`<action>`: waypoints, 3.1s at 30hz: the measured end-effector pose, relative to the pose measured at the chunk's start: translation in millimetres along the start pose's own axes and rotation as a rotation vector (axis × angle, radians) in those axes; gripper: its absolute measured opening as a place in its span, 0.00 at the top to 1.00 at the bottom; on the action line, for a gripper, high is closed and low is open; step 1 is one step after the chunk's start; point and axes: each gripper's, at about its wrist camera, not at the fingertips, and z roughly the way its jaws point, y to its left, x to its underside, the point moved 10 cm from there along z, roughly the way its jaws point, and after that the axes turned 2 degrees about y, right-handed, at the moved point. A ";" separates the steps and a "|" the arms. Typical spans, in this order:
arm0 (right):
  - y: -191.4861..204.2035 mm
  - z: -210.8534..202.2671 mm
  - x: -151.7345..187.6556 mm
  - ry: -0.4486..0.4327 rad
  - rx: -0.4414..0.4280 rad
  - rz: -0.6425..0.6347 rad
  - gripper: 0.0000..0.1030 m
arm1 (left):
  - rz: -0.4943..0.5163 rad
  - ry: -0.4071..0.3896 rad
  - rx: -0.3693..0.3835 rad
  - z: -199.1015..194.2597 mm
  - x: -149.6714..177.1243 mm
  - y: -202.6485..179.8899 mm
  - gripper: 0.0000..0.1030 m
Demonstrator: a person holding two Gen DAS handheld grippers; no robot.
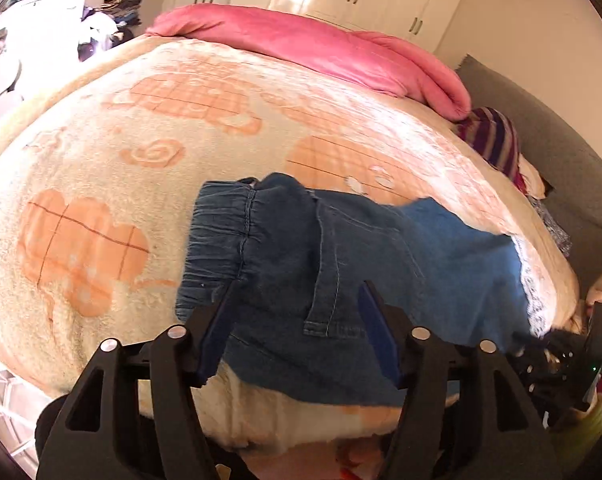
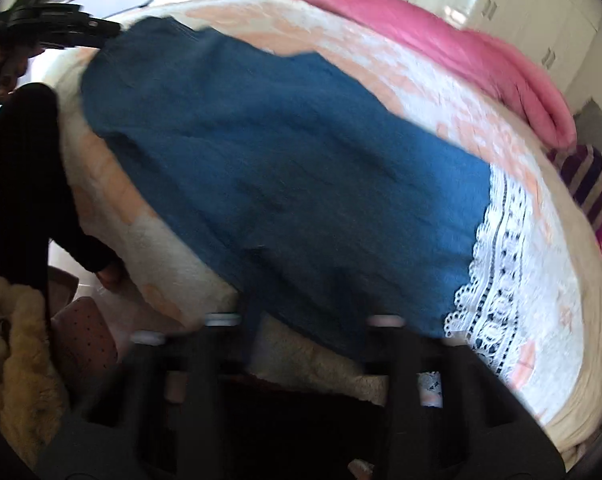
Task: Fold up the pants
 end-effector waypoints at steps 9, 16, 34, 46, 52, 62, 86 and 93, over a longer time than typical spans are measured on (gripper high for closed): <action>1.8 -6.3 18.2 0.022 -0.137 0.055 0.99 | 0.027 -0.023 -0.039 11.6 -10.0 2.2 0.39; -7.2 -29.0 18.4 -0.024 -0.227 0.112 0.81 | 0.036 -0.100 -0.053 -12.5 -15.2 -9.0 0.27; -86.6 -16.6 29.3 -0.043 -0.170 0.453 0.64 | 0.237 0.030 -0.110 41.4 24.2 -44.2 0.26; -101.3 -38.4 -0.2 -0.160 -0.123 0.480 0.55 | 0.290 -0.056 -0.010 23.8 -26.2 -102.4 0.26; -162.1 -34.9 -19.6 -0.207 -0.105 0.597 0.54 | 0.327 0.002 0.052 61.3 -45.3 -140.4 0.26; -234.4 26.3 -37.3 -0.156 -0.158 0.744 0.55 | 0.295 0.168 0.144 147.9 -63.9 -164.3 0.26; -224.4 29.0 -79.3 -0.223 -0.168 0.558 0.86 | 0.193 0.123 0.269 167.5 -92.1 -181.4 0.94; -227.2 87.1 -77.6 -0.028 -0.041 0.449 0.84 | 0.246 0.167 0.142 208.7 -82.5 -174.0 0.91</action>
